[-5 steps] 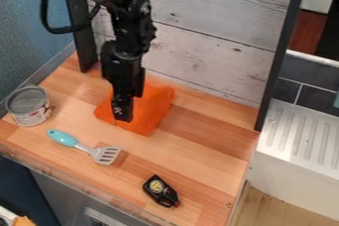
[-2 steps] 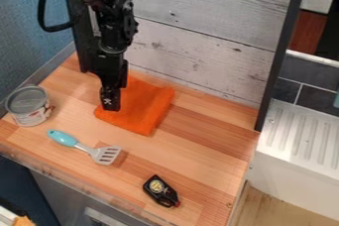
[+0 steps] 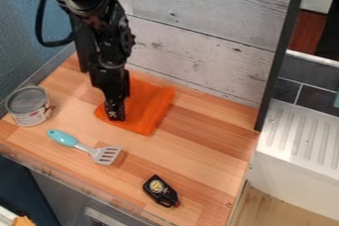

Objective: Move the orange cloth to the right side of the table

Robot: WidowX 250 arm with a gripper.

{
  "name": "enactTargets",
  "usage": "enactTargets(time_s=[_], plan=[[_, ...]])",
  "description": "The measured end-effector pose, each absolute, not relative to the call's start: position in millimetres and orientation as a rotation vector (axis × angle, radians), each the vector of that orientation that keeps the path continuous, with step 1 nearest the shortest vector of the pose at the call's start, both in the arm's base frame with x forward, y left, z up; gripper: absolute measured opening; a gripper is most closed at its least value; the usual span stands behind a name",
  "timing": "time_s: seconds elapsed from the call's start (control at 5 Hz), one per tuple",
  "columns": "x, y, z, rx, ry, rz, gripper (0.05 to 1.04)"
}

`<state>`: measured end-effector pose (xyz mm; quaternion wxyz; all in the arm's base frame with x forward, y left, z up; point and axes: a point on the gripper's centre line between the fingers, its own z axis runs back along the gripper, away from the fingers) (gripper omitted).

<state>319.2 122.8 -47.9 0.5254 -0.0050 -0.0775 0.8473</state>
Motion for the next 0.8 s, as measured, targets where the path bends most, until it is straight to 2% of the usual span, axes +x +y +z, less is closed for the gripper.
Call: enactTargets(time_s=[0.2, 0.6, 0.8], plan=[[317.8, 121.6, -50.6, -0.074, -0.176, 2.084, 1.001], [318.8, 88.1, -52.6, -0.087, -0.150, 2.036, 1.001], [325.4, 55.3, -53.2, -0.105, -0.123, 1.952, 1.001]])
